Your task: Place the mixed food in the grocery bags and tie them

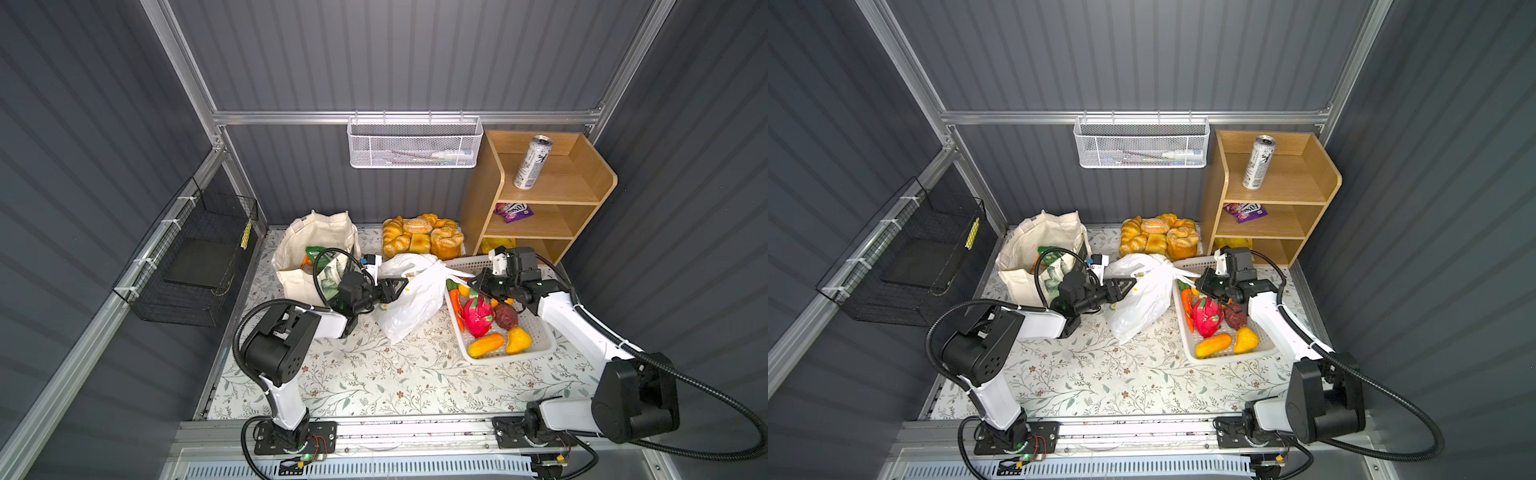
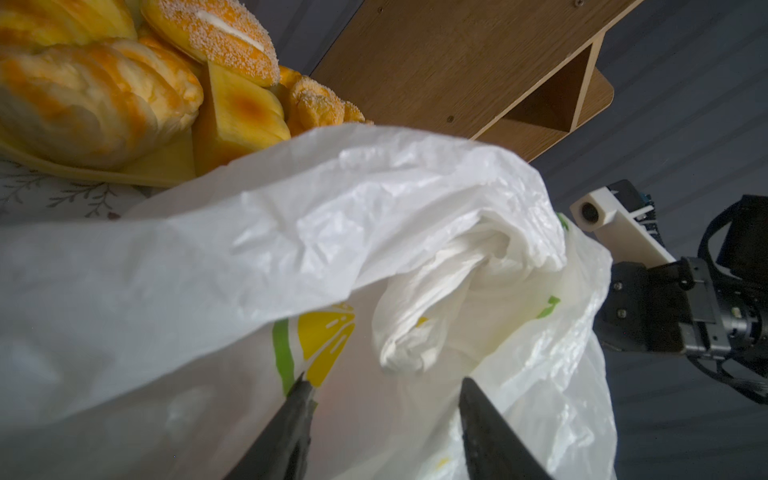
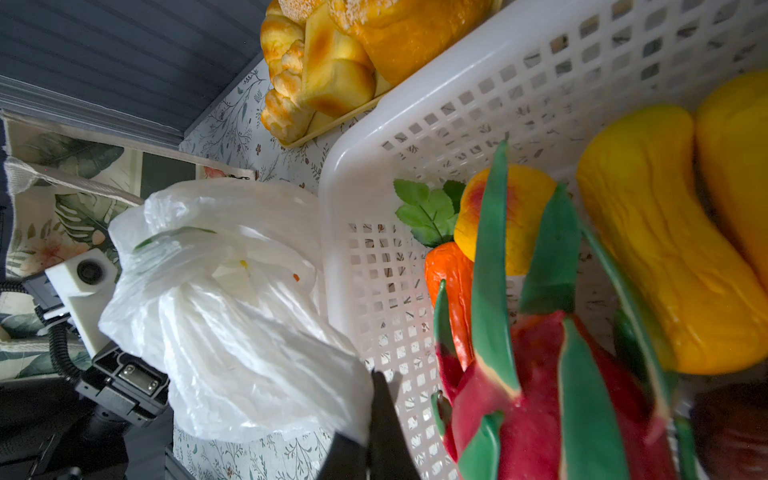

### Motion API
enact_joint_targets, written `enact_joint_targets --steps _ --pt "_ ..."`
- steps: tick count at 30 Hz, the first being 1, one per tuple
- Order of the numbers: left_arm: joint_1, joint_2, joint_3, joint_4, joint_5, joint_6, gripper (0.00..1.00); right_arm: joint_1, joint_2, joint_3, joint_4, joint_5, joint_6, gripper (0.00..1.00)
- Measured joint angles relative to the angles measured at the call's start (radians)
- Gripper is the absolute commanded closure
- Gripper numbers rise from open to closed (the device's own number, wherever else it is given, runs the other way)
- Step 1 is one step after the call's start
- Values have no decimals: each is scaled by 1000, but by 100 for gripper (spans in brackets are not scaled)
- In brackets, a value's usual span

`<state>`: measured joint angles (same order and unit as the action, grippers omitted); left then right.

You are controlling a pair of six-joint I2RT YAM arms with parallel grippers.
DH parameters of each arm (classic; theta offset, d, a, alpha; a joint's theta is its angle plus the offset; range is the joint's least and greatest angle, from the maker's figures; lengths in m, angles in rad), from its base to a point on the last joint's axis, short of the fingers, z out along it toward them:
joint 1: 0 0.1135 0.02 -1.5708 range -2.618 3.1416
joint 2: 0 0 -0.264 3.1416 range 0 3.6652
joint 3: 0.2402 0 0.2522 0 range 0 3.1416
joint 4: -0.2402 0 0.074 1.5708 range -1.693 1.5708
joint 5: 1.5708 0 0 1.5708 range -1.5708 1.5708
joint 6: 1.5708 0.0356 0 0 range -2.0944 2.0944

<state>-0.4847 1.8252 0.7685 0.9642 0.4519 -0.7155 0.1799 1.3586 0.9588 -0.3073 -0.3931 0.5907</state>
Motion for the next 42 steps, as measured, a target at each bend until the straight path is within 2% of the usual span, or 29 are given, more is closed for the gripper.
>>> enact_joint_targets --steps 6,10,15,18,20,21,22,24,27,30,36,39,42 --pt "0 95 64 124 2 -61 43 4 0 -6 1 0 0 100" --pt "-1 139 97 171 11 -99 48 5 0 -9 0 0 -1 100" --pt "-2 162 118 206 35 -133 50 8 0 -10 1 0 -1 100" --pt "-14 165 124 212 51 -145 56 9 0 -10 2 0 -1 100" --pt "-22 165 127 212 62 -155 63 9 2 -10 3 -1 0 100" --pt "-26 165 127 212 66 -159 70 9 4 -9 3 0 0 100" --pt "-30 165 128 214 69 -162 84 9 5 -10 4 0 0 100" --pt "-34 165 129 216 78 -167 99 9 6 -10 4 0 0 100" --pt "-39 164 129 215 81 -168 100 9 6 -9 4 0 -1 100" --pt "-40 126 129 137 72 -150 100 9 5 -9 4 9 0 100" --pt "-36 -129 182 -139 35 -40 100 -22 -5 2 2 50 5 100" --pt "-29 -213 208 -184 39 -9 100 -60 -20 2 23 45 14 100" --pt "-9 -232 195 -211 47 -2 100 -76 -32 2 52 24 21 100"
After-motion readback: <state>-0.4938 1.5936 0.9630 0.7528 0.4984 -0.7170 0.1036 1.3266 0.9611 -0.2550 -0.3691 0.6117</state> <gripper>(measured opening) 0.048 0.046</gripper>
